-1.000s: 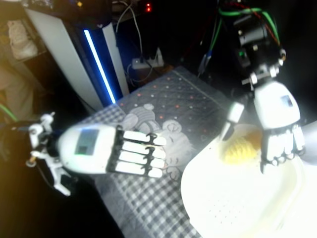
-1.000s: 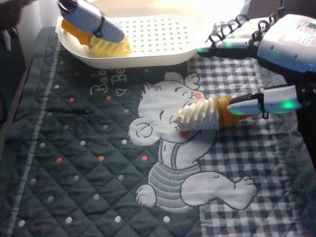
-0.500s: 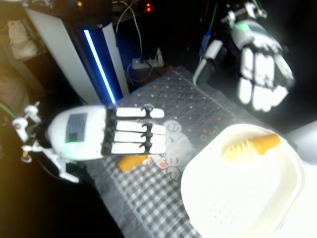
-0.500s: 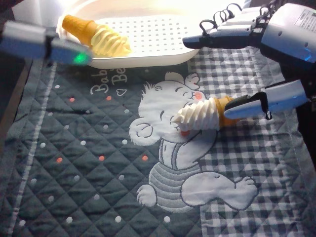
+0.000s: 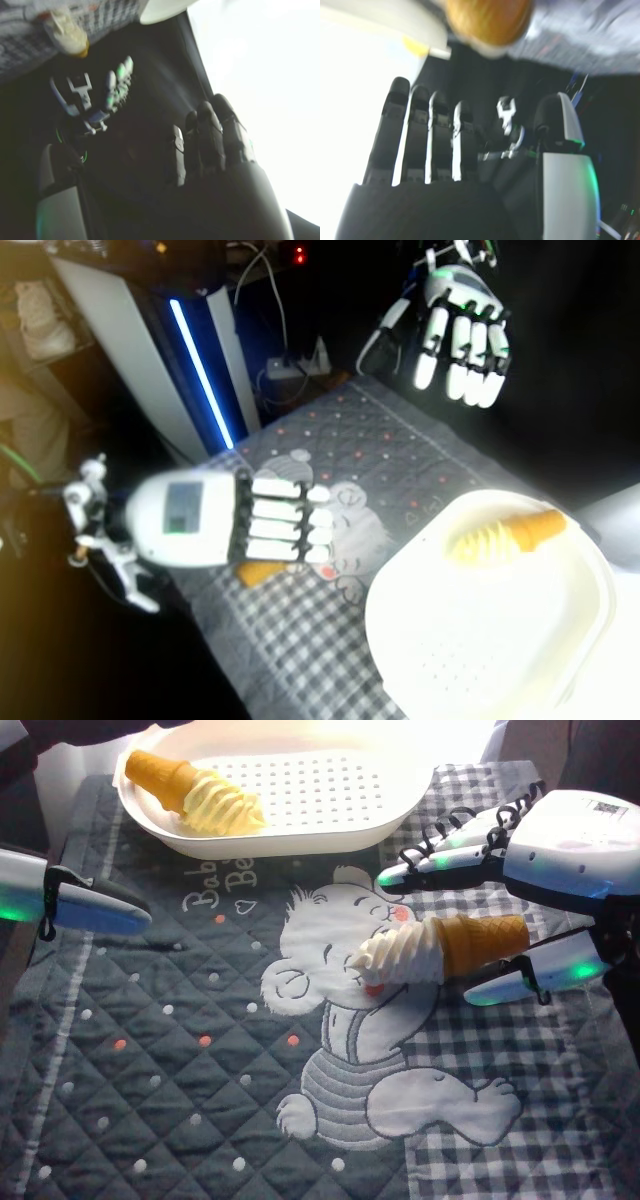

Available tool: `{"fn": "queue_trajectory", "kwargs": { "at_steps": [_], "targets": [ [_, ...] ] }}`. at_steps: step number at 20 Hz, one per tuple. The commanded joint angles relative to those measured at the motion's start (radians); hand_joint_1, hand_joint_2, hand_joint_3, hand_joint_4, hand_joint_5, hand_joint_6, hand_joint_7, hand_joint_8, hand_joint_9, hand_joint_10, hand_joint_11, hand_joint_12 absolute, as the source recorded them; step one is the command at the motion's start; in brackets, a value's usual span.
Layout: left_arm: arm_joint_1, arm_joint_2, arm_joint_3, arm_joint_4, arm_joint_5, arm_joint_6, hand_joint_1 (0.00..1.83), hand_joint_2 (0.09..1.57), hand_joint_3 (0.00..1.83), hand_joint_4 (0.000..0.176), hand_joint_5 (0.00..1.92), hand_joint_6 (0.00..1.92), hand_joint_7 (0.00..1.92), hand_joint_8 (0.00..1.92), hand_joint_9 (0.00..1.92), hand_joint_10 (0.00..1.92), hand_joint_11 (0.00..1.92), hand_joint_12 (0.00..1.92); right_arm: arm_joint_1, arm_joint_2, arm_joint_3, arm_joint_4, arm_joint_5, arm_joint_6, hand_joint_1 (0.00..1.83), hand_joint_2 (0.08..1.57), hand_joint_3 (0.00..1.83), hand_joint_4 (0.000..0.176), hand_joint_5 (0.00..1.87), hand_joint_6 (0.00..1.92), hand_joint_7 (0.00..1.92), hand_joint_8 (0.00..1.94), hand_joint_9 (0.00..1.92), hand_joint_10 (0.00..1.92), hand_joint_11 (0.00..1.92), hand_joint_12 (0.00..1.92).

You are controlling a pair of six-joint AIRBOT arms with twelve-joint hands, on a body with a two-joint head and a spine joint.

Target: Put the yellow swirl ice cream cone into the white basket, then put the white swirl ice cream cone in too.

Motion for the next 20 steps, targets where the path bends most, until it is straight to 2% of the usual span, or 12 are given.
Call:
{"fn": "queue_trajectory", "kwargs": {
  "at_steps": [1, 2, 8, 11, 13, 14, 15, 16, 17, 18, 19, 20],
  "targets": [
    [-0.008, -0.008, 0.003, -0.024, -0.117, -0.005, 0.76, 0.76, 0.0, 0.101, 0.28, 0.0, 0.35, 0.01, 0.38, 0.03, 0.0, 1.2, 0.019, -0.008, 0.002, 0.04, 0.079, 0.004, 0.83, 0.9, 0.0, 0.029, 0.41, 0.0, 0.44, 0.0, 0.48, 0.0, 0.18, 0.87],
    [-0.005, -0.01, 0.005, -0.031, -0.117, -0.005, 0.77, 0.75, 0.0, 0.085, 0.3, 0.01, 0.37, 0.01, 0.41, 0.03, 0.0, 1.28, 0.019, -0.016, 0.007, 0.034, 0.067, 0.004, 0.85, 0.88, 0.0, 0.041, 0.39, 0.0, 0.42, 0.0, 0.45, 0.0, 0.09, 1.0],
    [0.002, -0.014, 0.013, -0.044, -0.106, -0.011, 0.69, 0.77, 0.0, 0.099, 0.28, 0.0, 0.35, 0.0, 0.38, 0.01, 0.0, 1.26, 0.022, -0.087, 0.059, 0.013, -0.014, 0.004, 0.98, 0.85, 0.0, 0.057, 0.4, 0.0, 0.42, 0.0, 0.45, 0.0, 0.03, 1.05],
    [0.01, -0.019, 0.018, -0.055, -0.105, -0.015, 0.73, 0.74, 0.0, 0.067, 0.34, 0.01, 0.4, 0.01, 0.43, 0.03, 0.0, 1.38, 0.025, -0.111, 0.084, 0.008, -0.051, 0.004, 1.01, 0.87, 0.0, 0.016, 0.45, 0.0, 0.49, 0.0, 0.53, 0.01, 0.19, 0.8],
    [0.011, -0.023, 0.024, -0.056, -0.105, -0.024, 0.79, 0.71, 0.0, 0.065, 0.34, 0.0, 0.4, 0.0, 0.43, 0.02, 0.0, 1.33, 0.026, -0.122, 0.1, 0.005, -0.079, 0.004, 1.24, 0.99, 0.0, 0.0, 0.69, 0.01, 0.9, 0.03, 0.96, 0.42, 0.65, 1.23],
    [0.013, -0.023, 0.024, -0.056, -0.106, -0.029, 0.8, 0.71, 0.0, 0.063, 0.34, 0.0, 0.41, 0.01, 0.44, 0.02, 0.0, 1.33, 0.026, -0.13, 0.11, 0.004, -0.097, 0.004, 1.28, 1.05, 0.0, 0.0, 0.94, 0.58, 1.13, 0.67, 1.18, 0.65, 0.93, 1.27],
    [0.014, -0.023, 0.024, -0.056, -0.107, -0.031, 0.8, 0.71, 0.0, 0.063, 0.34, 0.0, 0.41, 0.01, 0.44, 0.02, 0.0, 1.33, 0.026, -0.132, 0.112, 0.003, -0.1, 0.004, 1.28, 1.05, 0.0, 0.0, 0.94, 0.58, 1.13, 0.67, 1.18, 0.65, 0.93, 1.27],
    [0.017, -0.023, 0.025, -0.057, -0.109, -0.036, 0.81, 0.7, 0.0, 0.066, 0.34, 0.0, 0.41, 0.01, 0.44, 0.02, 0.0, 1.33, 0.026, -0.136, 0.117, 0.003, -0.105, 0.004, 1.28, 1.08, 0.0, 0.0, 1.01, 0.64, 1.11, 0.95, 1.21, 0.97, 1.06, 1.42],
    [0.02, -0.022, 0.026, -0.06, -0.11, -0.037, 0.79, 0.71, 0.0, 0.062, 0.36, 0.01, 0.4, 0.0, 0.43, 0.01, 0.0, 1.3, 0.026, -0.137, 0.12, 0.003, -0.105, 0.004, 1.28, 1.09, 0.0, 0.0, 1.14, 0.46, 1.03, 1.18, 1.14, 1.6, 1.16, 1.83],
    [0.027, -0.022, 0.027, -0.065, -0.111, -0.037, 0.8, 0.71, 0.0, 0.056, 0.37, 0.01, 0.41, 0.0, 0.44, 0.02, 0.0, 1.29, 0.026, -0.136, 0.122, 0.007, -0.102, 0.008, 1.28, 1.1, 0.0, 0.0, 1.14, 0.43, 1.0, 1.24, 1.14, 1.84, 1.2, 1.9],
    [0.035, -0.022, 0.027, -0.071, -0.113, -0.037, 0.8, 0.71, 0.0, 0.056, 0.37, 0.01, 0.41, 0.0, 0.44, 0.02, 0.0, 1.29, 0.027, -0.134, 0.134, 0.012, -0.074, 0.041, 1.28, 1.1, 0.0, 0.0, 1.14, 0.43, 1.0, 1.24, 1.14, 1.84, 1.2, 1.9],
    [0.049, -0.02, 0.028, -0.081, -0.12, -0.039, 0.81, 0.71, 0.0, 0.039, 0.4, 0.01, 0.42, 0.0, 0.41, 0.0, 0.0, 1.14, 0.029, -0.128, 0.154, 0.021, -0.025, 0.104, 1.36, 1.09, 0.0, 0.0, 1.07, 0.59, 1.03, 0.98, 0.97, 1.36, 0.83, 1.49]
  ]
}}
